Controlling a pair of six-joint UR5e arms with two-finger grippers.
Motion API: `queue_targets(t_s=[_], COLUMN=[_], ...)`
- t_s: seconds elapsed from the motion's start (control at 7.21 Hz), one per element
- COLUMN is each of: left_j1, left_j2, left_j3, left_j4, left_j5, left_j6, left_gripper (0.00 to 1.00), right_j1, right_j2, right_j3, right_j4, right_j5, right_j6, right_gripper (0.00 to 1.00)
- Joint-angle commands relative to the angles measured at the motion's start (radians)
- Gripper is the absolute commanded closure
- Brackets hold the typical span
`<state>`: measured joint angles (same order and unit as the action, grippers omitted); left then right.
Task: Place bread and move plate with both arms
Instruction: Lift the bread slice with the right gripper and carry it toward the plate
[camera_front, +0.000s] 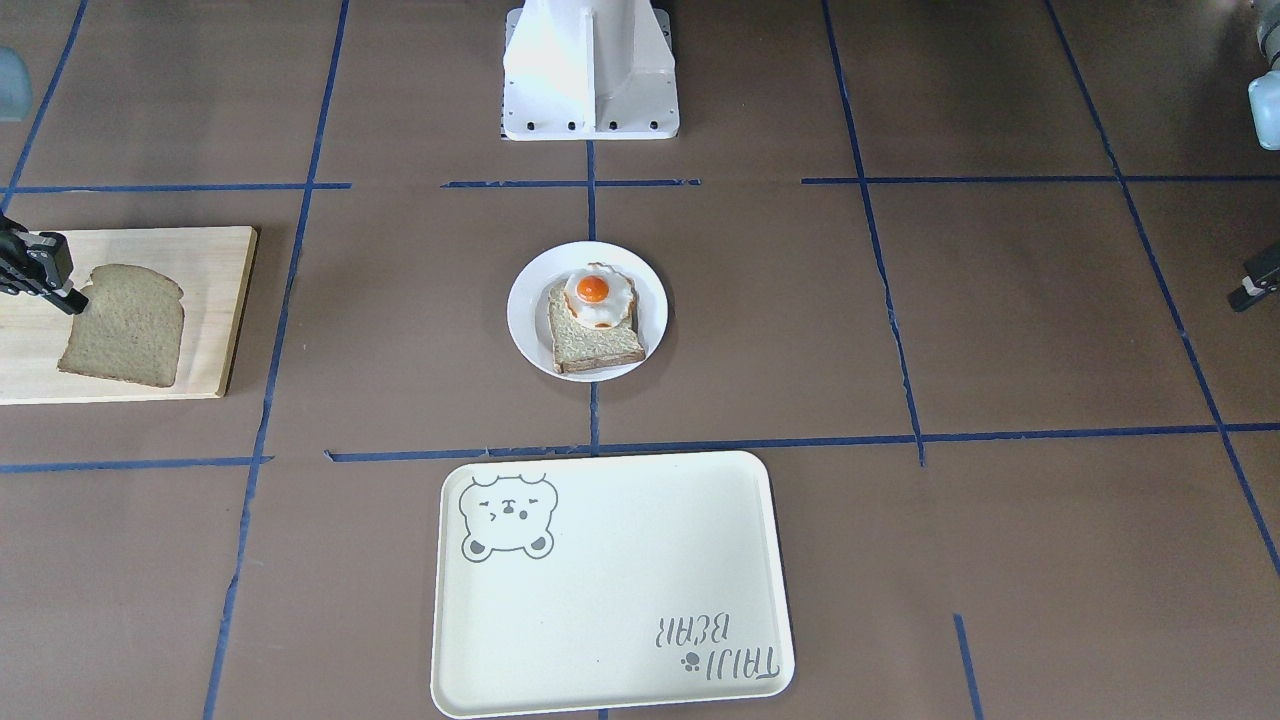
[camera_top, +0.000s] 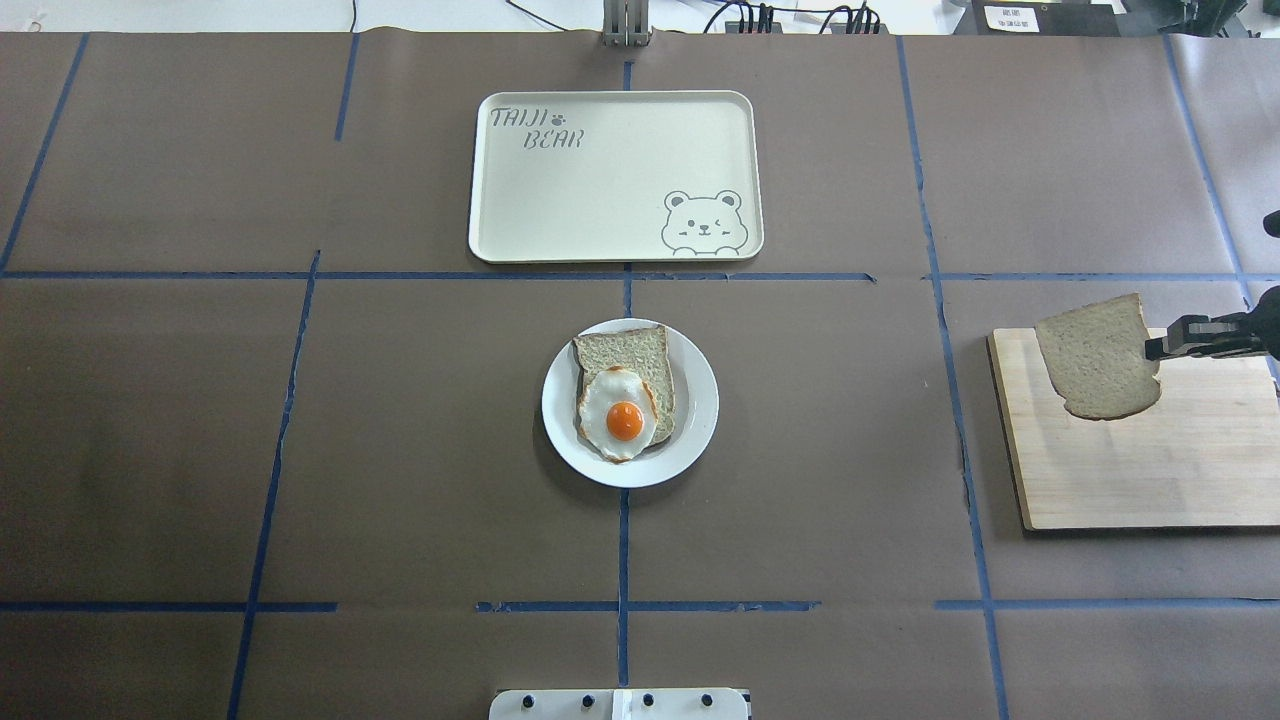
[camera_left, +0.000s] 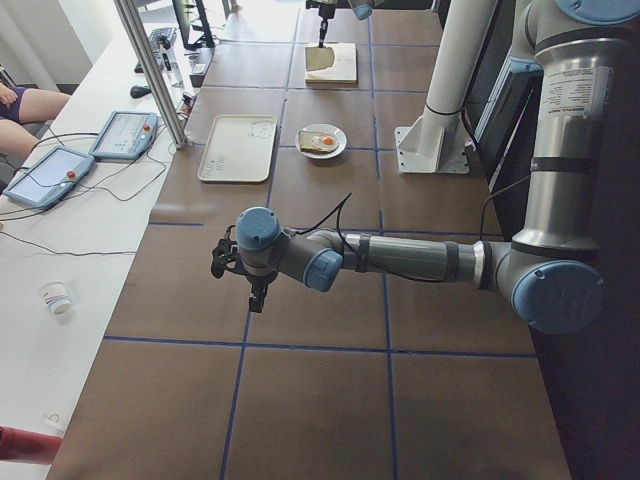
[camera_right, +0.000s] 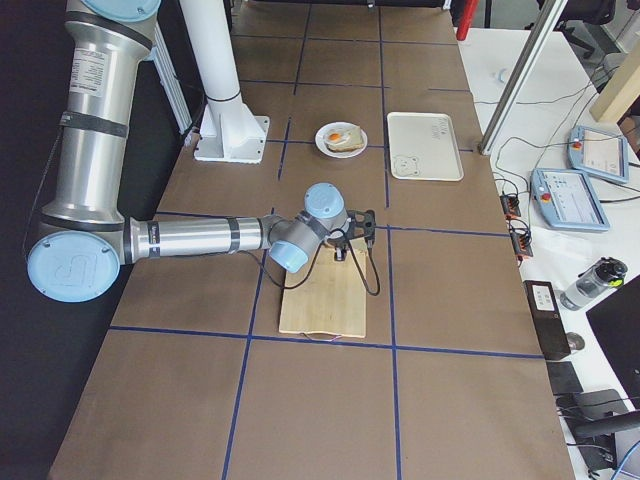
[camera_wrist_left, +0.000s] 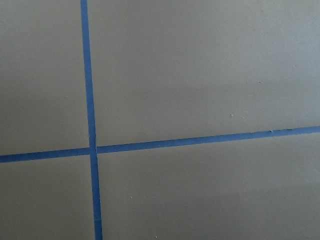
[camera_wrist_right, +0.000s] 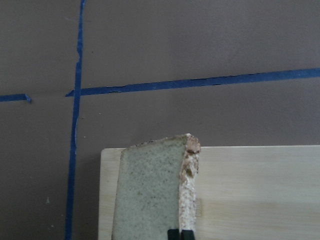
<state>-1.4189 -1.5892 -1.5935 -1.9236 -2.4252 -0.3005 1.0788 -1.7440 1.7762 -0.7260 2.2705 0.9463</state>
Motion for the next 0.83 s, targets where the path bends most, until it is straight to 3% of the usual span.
queue_targets(t_s=[0.0,0.14,0.42,0.55,0.69], left_j1=[0.0,0.0,0.0,0.0,0.0], left_j2=[0.0,0.0,0.0,0.0,-0.002], left_j3=[0.004,0.009,0.013,0.02,0.021], left_j4=[0.0,0.002,0.003,0.003,0.003], left_j5=[0.0,0.0,0.0,0.0,0.0], left_j6=[0.0,0.0,0.0,0.001,0.001], left_gripper=[0.0,0.0,0.0,0.0,0.0], right_j1=[0.001,0.0,-0.116,-0.226,-0.372], right_j2=[0.108,0.203,0.414,0.466,0.518], right_j3=[0.043,0.043,0.032,0.034,0.04], right_j4=[0.002,0.003,0.004,0.005,0.005], right_j5=[0.033,0.04,-0.006,-0.126,-0.325], right_j6=[0.151,0.267,0.437,0.481,0.515], right_gripper=[1.0,1.0,1.0,1.0,1.0])
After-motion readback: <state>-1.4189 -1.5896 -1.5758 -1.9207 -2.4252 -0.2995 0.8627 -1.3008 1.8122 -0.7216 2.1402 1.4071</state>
